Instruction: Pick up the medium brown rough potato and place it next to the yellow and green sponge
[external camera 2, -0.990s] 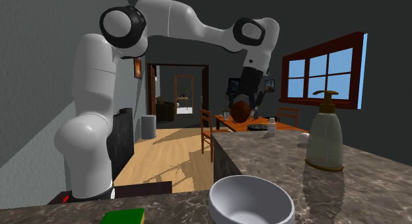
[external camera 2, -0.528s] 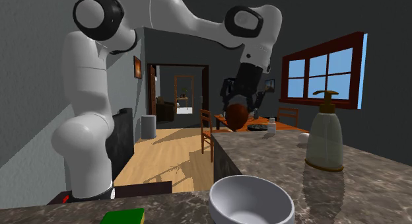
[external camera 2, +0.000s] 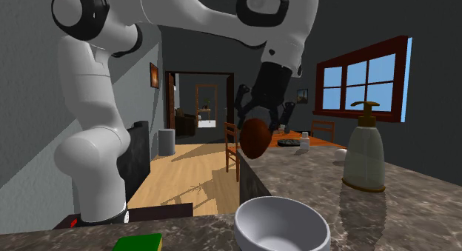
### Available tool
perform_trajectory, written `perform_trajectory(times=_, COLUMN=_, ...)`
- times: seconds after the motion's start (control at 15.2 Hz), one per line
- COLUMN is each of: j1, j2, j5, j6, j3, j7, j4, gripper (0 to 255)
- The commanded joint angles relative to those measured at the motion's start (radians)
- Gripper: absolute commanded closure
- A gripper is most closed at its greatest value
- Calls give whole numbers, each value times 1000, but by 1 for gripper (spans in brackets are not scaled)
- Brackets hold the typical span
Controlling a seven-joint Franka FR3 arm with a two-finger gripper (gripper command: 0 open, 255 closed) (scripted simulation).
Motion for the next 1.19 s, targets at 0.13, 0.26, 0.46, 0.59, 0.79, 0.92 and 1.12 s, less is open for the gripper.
perform_trajectory(times=0.13, j1=-40, j2=-39, j5=-45, j6=4, j3=-46, j7=-82, j4=-36, gripper=255)
perform_trajectory(times=0.26, j1=-61, j2=-51, j5=-67, j6=7, j3=-71, j7=-125, j4=-46, gripper=255)
perform_trajectory(times=0.46, j1=-93, j2=-62, j5=-99, j6=13, j3=-112, j7=-193, j4=-54, gripper=255)
perform_trajectory(times=0.59, j1=-114, j2=-63, j5=-119, j6=18, j3=-139, j7=-240, j4=-54, gripper=255)
perform_trajectory(times=0.79, j1=-145, j2=-57, j5=-146, j6=27, j3=-183, j7=-313, j4=-45, gripper=255)
perform_trajectory(times=0.92, j1=-167, j2=-47, j5=-161, j6=35, j3=-213, j7=-364, j4=-34, gripper=255)
perform_trajectory(times=1.12, j1=-198, j2=-23, j5=-177, j6=47, j3=-260, j7=-443, j4=-10, gripper=255)
